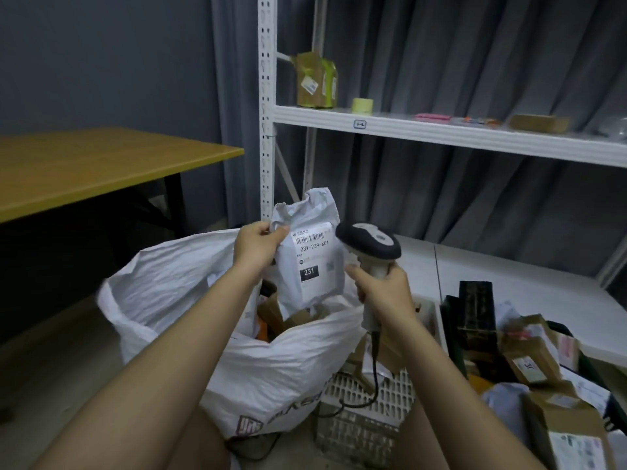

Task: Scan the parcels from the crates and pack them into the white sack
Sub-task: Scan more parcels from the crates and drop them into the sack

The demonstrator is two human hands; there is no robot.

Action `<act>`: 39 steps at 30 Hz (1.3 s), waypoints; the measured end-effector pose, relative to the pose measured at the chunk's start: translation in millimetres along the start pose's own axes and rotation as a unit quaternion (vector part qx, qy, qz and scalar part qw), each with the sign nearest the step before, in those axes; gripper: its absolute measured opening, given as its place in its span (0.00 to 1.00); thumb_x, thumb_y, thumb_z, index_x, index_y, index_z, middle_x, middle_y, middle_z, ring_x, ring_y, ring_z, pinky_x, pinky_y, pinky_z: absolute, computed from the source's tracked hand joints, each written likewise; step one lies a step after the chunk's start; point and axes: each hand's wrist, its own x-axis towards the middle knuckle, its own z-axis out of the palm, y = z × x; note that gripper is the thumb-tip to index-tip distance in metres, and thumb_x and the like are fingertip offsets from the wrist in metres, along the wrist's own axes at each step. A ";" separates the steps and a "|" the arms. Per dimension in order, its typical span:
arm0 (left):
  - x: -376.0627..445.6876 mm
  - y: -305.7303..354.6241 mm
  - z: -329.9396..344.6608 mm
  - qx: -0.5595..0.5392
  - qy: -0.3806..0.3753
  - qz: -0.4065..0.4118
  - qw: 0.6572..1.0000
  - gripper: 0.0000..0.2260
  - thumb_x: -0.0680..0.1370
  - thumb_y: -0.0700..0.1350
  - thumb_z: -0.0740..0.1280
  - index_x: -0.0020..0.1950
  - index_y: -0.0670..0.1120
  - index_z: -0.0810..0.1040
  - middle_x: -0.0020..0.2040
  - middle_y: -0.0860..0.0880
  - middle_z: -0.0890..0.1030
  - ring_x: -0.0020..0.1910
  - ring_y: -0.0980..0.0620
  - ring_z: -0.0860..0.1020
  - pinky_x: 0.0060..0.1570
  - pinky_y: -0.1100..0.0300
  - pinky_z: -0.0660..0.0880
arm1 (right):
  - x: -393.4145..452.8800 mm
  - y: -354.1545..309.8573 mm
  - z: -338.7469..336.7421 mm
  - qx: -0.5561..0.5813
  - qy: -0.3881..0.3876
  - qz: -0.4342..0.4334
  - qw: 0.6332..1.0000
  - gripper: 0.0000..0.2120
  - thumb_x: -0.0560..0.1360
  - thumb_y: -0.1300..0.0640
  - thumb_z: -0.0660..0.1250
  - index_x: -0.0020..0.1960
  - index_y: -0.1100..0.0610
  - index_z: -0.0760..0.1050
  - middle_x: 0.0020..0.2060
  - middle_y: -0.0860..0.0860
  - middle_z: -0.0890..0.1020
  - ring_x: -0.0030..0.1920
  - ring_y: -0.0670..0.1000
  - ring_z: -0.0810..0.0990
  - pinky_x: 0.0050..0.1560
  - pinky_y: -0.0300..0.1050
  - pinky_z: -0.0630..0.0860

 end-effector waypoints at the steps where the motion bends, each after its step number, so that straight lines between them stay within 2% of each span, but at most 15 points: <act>1: 3.7 -0.2 -2.3 -0.005 -0.004 -0.010 1.000 0.12 0.73 0.49 0.72 0.37 0.42 0.77 0.34 0.45 0.76 0.37 0.49 0.75 0.41 0.47 0.78 | -5.1 -1.8 1.1 -0.001 -0.027 -0.004 1.000 0.08 0.72 0.59 0.74 0.47 0.58 0.76 0.32 0.53 0.79 0.29 0.47 0.75 0.29 0.37 0.73; 4: 10.5 -1.5 -7.6 0.004 -0.004 -0.033 0.999 0.11 0.74 0.48 0.71 0.38 0.40 0.79 0.39 0.43 0.82 0.41 0.45 0.80 0.47 0.43 0.79 | -12.1 0.2 2.6 -0.025 -0.069 -0.006 0.997 0.08 0.71 0.59 0.75 0.41 0.59 0.77 0.28 0.51 0.77 0.26 0.46 0.74 0.29 0.39 0.72; 7: 14.0 -3.3 -10.5 0.009 0.001 -0.036 0.999 0.12 0.73 0.49 0.72 0.40 0.39 0.80 0.41 0.41 0.82 0.40 0.46 0.79 0.47 0.40 0.78 | -13.0 3.4 2.9 -0.087 -0.057 -0.001 0.995 0.10 0.69 0.56 0.75 0.37 0.58 0.77 0.25 0.50 0.77 0.26 0.47 0.74 0.31 0.42 0.73; 12: 11.3 -2.3 -9.9 0.012 0.008 -0.042 0.999 0.08 0.75 0.47 0.71 0.39 0.43 0.80 0.43 0.43 0.84 0.44 0.44 0.82 0.48 0.43 0.80 | -14.8 4.2 0.0 -0.094 -0.076 0.007 0.993 0.09 0.71 0.56 0.74 0.40 0.60 0.76 0.26 0.51 0.76 0.24 0.45 0.73 0.26 0.34 0.72; 16: 9.7 -0.3 -10.2 0.010 0.009 -0.044 0.999 0.07 0.75 0.47 0.71 0.39 0.45 0.80 0.42 0.46 0.83 0.45 0.45 0.82 0.47 0.46 0.81 | -15.3 4.8 -0.2 -0.089 -0.075 0.010 0.993 0.09 0.70 0.56 0.75 0.40 0.60 0.77 0.25 0.51 0.76 0.25 0.47 0.73 0.27 0.38 0.72; 22: 8.2 2.3 -10.3 0.005 0.005 -0.042 0.999 0.07 0.76 0.46 0.70 0.42 0.43 0.81 0.44 0.45 0.83 0.47 0.44 0.82 0.48 0.44 0.80 | -14.8 4.9 -1.1 -0.084 -0.082 0.008 0.993 0.08 0.71 0.56 0.74 0.40 0.59 0.77 0.26 0.52 0.76 0.26 0.47 0.74 0.29 0.39 0.73; 26: 9.9 -1.8 -9.9 0.004 0.004 -0.041 0.999 0.08 0.76 0.46 0.70 0.40 0.43 0.79 0.42 0.45 0.82 0.42 0.45 0.80 0.47 0.45 0.80 | -12.2 3.4 -3.0 -0.060 -0.099 0.014 0.993 0.08 0.71 0.58 0.75 0.42 0.62 0.78 0.27 0.52 0.77 0.26 0.47 0.73 0.29 0.38 0.73; 28: 11.7 -7.6 -10.2 0.044 0.008 -0.029 0.999 0.09 0.76 0.46 0.68 0.40 0.43 0.79 0.40 0.45 0.81 0.41 0.44 0.79 0.45 0.47 0.79 | -10.5 4.3 -5.5 -0.034 -0.093 0.017 0.995 0.09 0.71 0.58 0.74 0.44 0.63 0.79 0.27 0.52 0.76 0.26 0.47 0.73 0.27 0.38 0.72; 29: 13.1 -11.3 -10.0 0.085 0.012 -0.021 0.996 0.07 0.77 0.46 0.66 0.43 0.43 0.79 0.42 0.46 0.80 0.44 0.44 0.78 0.46 0.48 0.78 | -9.6 5.4 -7.0 -0.024 -0.083 0.020 0.996 0.09 0.72 0.58 0.74 0.44 0.63 0.79 0.27 0.52 0.76 0.25 0.47 0.73 0.27 0.38 0.72; 30: 14.3 -15.3 -9.2 0.136 0.015 -0.017 0.990 0.08 0.78 0.46 0.64 0.52 0.44 0.79 0.49 0.45 0.79 0.50 0.43 0.77 0.50 0.49 0.75 | -8.6 6.8 -8.6 -0.016 -0.072 0.024 0.997 0.09 0.72 0.58 0.74 0.43 0.63 0.79 0.27 0.53 0.76 0.25 0.46 0.72 0.26 0.38 0.71; 31: 14.6 -19.1 -8.2 0.185 0.015 -0.024 0.982 0.15 0.79 0.46 0.63 0.64 0.44 0.74 0.61 0.45 0.76 0.60 0.42 0.74 0.58 0.50 0.72 | -7.5 8.8 -10.5 -0.009 -0.062 0.029 0.998 0.09 0.72 0.58 0.74 0.43 0.63 0.78 0.27 0.53 0.76 0.25 0.47 0.72 0.26 0.38 0.71; 32: 13.7 -23.3 -6.6 0.221 0.009 -0.035 0.975 0.22 0.80 0.45 0.63 0.73 0.45 0.65 0.71 0.44 0.68 0.69 0.42 0.67 0.65 0.50 0.68 | -6.0 11.5 -12.1 -0.004 -0.052 0.033 0.998 0.08 0.72 0.58 0.74 0.42 0.62 0.78 0.28 0.54 0.76 0.26 0.47 0.72 0.26 0.38 0.71; 33: 11.0 -26.4 -3.8 0.241 -0.001 -0.039 0.970 0.27 0.80 0.45 0.63 0.76 0.44 0.58 0.75 0.43 0.60 0.74 0.43 0.60 0.70 0.50 0.62 | -4.4 14.6 -14.6 0.000 -0.041 0.037 0.998 0.08 0.72 0.58 0.74 0.41 0.62 0.78 0.28 0.54 0.76 0.26 0.48 0.72 0.27 0.39 0.72; 35: 3.4 -30.3 4.2 0.252 -0.024 -0.017 0.967 0.28 0.80 0.44 0.63 0.77 0.44 0.56 0.77 0.42 0.54 0.76 0.44 0.53 0.73 0.51 0.56 | 0.1 21.0 -21.5 0.004 -0.018 0.044 0.999 0.08 0.72 0.58 0.74 0.40 0.60 0.78 0.27 0.53 0.76 0.27 0.48 0.73 0.28 0.41 0.73; 39: -18.1 -25.6 34.0 0.231 -0.087 0.056 0.967 0.23 0.80 0.42 0.62 0.75 0.47 0.62 0.76 0.45 0.59 0.75 0.47 0.59 0.72 0.53 0.59 | 14.1 39.8 -43.4 0.018 0.041 0.070 0.997 0.07 0.72 0.58 0.75 0.40 0.59 0.78 0.28 0.53 0.77 0.27 0.49 0.74 0.29 0.41 0.74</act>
